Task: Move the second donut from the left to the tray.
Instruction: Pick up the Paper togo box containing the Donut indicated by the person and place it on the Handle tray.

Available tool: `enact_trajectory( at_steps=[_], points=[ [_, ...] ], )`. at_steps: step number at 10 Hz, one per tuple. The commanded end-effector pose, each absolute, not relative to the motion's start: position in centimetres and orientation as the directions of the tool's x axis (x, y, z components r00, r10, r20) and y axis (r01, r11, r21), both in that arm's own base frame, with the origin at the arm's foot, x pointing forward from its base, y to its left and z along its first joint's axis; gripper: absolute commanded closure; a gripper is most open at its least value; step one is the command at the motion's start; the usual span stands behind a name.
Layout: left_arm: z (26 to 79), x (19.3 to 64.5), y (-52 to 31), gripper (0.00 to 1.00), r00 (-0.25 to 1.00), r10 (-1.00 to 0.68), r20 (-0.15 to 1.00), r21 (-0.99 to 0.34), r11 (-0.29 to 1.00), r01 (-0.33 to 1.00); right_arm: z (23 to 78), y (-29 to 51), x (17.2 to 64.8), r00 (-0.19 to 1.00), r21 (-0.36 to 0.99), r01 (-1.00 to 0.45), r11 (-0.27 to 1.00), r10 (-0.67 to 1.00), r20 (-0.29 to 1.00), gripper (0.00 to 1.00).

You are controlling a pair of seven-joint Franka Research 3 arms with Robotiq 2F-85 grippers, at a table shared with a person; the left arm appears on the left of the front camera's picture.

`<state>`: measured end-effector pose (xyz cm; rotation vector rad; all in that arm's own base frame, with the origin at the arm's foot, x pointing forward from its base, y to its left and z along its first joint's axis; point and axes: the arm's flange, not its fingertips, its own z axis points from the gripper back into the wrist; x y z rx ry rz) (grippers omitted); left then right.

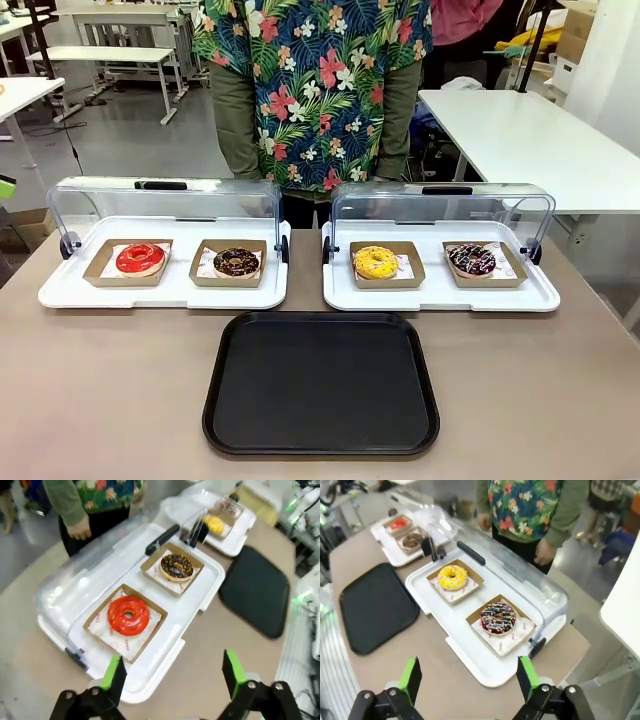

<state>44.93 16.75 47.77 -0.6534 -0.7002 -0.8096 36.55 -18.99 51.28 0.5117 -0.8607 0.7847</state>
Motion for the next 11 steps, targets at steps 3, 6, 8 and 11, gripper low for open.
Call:
enact_trajectory(
  at_steps=[3,6,8,11],
  points=[
    [45.7,46.2,18.3,0.0,0.418,-0.35,0.838,-0.232,0.467,0.854,49.2,-23.5,35.5,0.319,0.07,-0.815,0.575,0.345,0.883,0.0],
    [45.1,45.4,19.1,0.0,0.387,-0.321,0.864,-0.207,0.474,0.856,48.8,-24.0,34.7,0.306,0.063,-0.814,0.577,0.334,0.892,0.0],
    [45.0,44.5,18.8,0.0,0.386,-0.282,0.878,-0.221,0.476,0.851,48.8,-23.7,34.7,0.295,0.049,-0.812,0.581,0.336,0.895,0.0],
    [45.3,45.4,19.2,0.0,0.418,-0.316,0.852,-0.231,0.489,0.841,48.5,-23.9,34.6,0.325,0.081,-0.807,0.585,0.326,0.888,0.0]
  ],
)
